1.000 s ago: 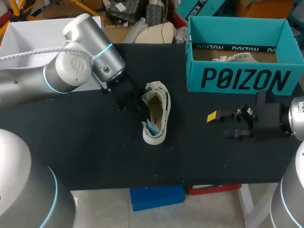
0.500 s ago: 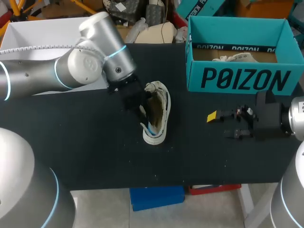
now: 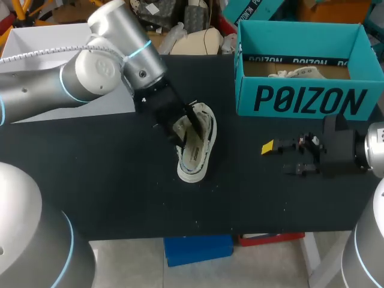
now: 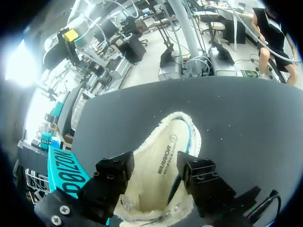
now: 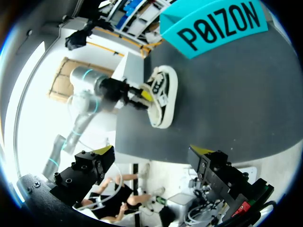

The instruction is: Take the shoe out of the shoebox, open the shoe tongue, remove and reinsert the insole, then place the shoe into the shoebox

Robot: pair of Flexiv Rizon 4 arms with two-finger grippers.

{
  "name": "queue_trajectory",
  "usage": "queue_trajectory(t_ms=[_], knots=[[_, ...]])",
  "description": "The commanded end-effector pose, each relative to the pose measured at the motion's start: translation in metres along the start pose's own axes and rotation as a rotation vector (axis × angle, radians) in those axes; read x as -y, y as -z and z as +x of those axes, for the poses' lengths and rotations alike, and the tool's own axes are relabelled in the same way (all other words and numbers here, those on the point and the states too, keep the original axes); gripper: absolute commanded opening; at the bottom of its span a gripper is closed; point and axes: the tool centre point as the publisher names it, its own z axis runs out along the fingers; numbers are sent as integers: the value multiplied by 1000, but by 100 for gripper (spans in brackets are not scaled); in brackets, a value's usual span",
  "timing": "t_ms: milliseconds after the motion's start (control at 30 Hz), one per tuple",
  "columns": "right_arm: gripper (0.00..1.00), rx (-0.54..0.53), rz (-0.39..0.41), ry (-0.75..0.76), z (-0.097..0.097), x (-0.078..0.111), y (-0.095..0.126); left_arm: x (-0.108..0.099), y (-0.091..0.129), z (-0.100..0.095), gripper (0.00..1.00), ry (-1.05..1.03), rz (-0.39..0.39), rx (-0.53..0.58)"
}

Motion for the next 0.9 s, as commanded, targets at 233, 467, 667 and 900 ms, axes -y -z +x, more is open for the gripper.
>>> queue_trajectory(t_ms=[233, 467, 667, 900], knots=[[100, 1, 1, 0, 0, 0, 0, 23, 4, 3, 0, -87, -68, -218], [100, 1, 1, 0, 0, 0, 0, 21, -4, 22, 0, -106, -96, -388], [100, 1, 1, 0, 0, 0, 0, 15, -16, 33, 0, -114, -126, -423], [100, 1, 1, 0, 0, 0, 0, 7, -33, 36, 0, -129, -180, -402]])
